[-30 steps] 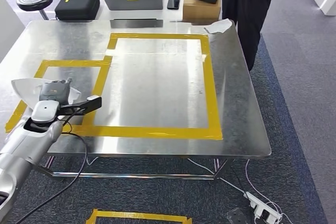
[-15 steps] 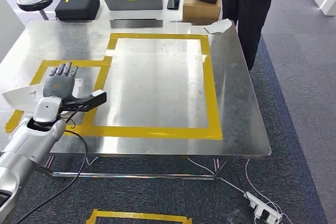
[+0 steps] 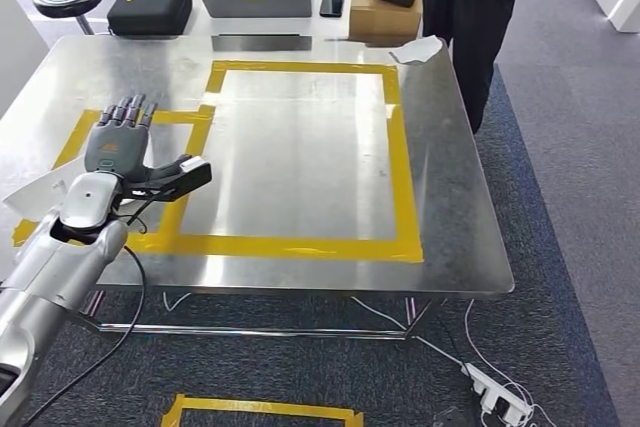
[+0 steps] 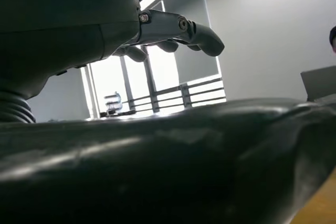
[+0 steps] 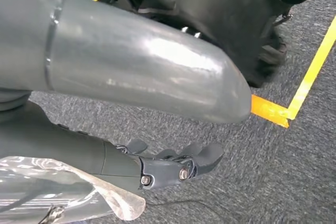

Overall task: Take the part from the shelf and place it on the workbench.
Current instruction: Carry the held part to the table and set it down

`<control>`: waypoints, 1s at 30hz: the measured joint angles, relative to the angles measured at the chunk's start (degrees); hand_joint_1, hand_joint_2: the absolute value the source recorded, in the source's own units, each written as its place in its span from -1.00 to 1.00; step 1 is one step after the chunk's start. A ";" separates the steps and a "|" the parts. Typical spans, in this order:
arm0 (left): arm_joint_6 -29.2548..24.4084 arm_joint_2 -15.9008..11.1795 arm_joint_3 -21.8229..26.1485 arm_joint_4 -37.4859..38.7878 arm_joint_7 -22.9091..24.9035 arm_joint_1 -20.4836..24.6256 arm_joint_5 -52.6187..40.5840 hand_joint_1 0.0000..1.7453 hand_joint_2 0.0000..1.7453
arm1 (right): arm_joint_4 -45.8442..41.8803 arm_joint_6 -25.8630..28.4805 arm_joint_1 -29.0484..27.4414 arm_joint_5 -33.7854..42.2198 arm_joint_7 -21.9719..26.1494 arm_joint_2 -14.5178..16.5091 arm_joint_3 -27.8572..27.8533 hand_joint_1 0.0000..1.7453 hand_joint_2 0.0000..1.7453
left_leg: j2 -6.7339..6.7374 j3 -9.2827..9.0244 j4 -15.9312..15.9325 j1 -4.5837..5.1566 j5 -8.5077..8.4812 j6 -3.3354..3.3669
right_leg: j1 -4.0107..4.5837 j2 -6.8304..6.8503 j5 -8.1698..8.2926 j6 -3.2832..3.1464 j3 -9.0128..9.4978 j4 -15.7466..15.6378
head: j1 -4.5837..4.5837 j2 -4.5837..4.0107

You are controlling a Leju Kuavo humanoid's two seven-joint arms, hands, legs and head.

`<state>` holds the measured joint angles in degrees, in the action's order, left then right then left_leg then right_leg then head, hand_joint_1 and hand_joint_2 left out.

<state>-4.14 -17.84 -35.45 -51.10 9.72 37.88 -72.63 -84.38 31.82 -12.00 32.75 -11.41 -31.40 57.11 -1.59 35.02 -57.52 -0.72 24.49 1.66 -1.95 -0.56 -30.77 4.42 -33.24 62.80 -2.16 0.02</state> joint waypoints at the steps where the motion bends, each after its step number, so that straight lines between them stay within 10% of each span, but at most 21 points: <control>1: -0.22 -0.12 -0.01 -0.39 -0.07 0.01 -0.02 -1.00 -1.00 | -0.02 0.06 0.02 0.03 -0.02 0.01 -0.01 -1.00 -1.00 | -0.07 0.33 -0.34 -0.05 -0.03 -0.47 | -0.03 -0.22 0.91 -0.04 1.58 -2.79 | 0.08 0.00; 6: -1.29 -0.88 -0.14 -1.72 -0.23 -0.25 -0.08 -1.00 -1.00 | -0.07 0.58 -0.07 0.26 0.11 0.02 0.03 -1.00 -1.00 | -0.07 1.41 -1.32 -0.17 -0.13 -2.59 | 0.24 -0.28 2.00 -2.30 1.50 -4.37 | 0.15 0.00; 10: -1.78 -1.36 -0.15 -2.30 -0.23 -0.56 -0.05 -1.00 -1.00 | -0.08 0.88 -0.18 0.60 0.32 0.02 0.14 -1.00 -1.00 | 0.74 5.01 -13.33 -0.28 8.73 -3.22 | 0.51 0.38 3.68 -4.18 -0.54 -4.55 | -0.23 0.00; 12: -1.94 -1.44 -0.15 -2.40 -0.23 -0.92 -0.02 -1.00 -1.00 | -0.08 1.02 -0.20 0.81 0.37 0.02 0.16 -1.00 -1.00 | 0.76 5.14 -17.36 -0.25 10.18 -3.14 | 0.77 0.62 4.62 -4.33 -1.78 -4.53 | -0.23 0.00; 18: -2.25 -1.67 -0.01 -3.42 -0.23 -1.05 0.01 -1.00 -1.00 | -0.07 1.19 -0.17 1.07 0.58 0.02 0.19 -1.00 -1.00 | 0.98 -7.30 0.50 0.64 6.12 -1.27 | 1.20 0.99 7.42 -3.32 -4.04 -4.71 | -0.21 0.00; 21: -2.32 -1.78 0.00 -4.37 -0.19 -1.19 0.20 -1.00 -1.00 | -0.07 1.49 -0.12 1.35 0.64 0.02 0.24 -1.00 -1.00 | 1.08 -6.59 1.44 0.63 4.71 -0.58 | 1.03 0.96 8.00 -2.38 -4.51 -5.06 | -0.29 0.00; 26: -2.37 -1.84 0.25 -7.62 -0.70 -2.81 2.13 -1.00 -1.00 | -0.08 2.18 -0.10 1.70 0.60 -0.01 0.42 -1.00 -1.00 | 1.30 -3.12 1.69 0.61 1.49 0.62 | 0.97 0.70 -2.92 -1.58 -8.61 8.92 | -0.05 0.00; 28: -2.62 -1.93 0.61 -8.92 -1.30 -4.07 3.29 -1.00 -1.00 | -0.08 2.44 -0.10 1.79 0.59 -0.01 0.46 -1.00 -1.00 | 1.30 -1.62 1.49 0.79 0.44 0.59 | 1.00 0.69 -2.41 -1.61 -7.34 10.78 | 0.02 0.00; 30: -3.07 -2.07 1.35 -10.51 -2.07 -5.41 5.07 -1.00 -1.00 | -0.08 2.77 -0.11 1.87 0.59 -0.01 0.49 -1.00 -1.00 | 1.28 -0.44 1.20 0.92 -0.42 0.41 | 1.20 0.58 0.37 -2.18 -2.01 4.33 | 0.05 0.00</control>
<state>-7.21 -19.90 -34.10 -61.61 7.64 32.47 -67.56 -84.46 34.59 -12.11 34.62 -10.82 -31.41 57.60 -0.31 34.58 -56.32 0.21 24.07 2.07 -0.75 0.02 -30.39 2.24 -35.25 67.13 -2.11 0.02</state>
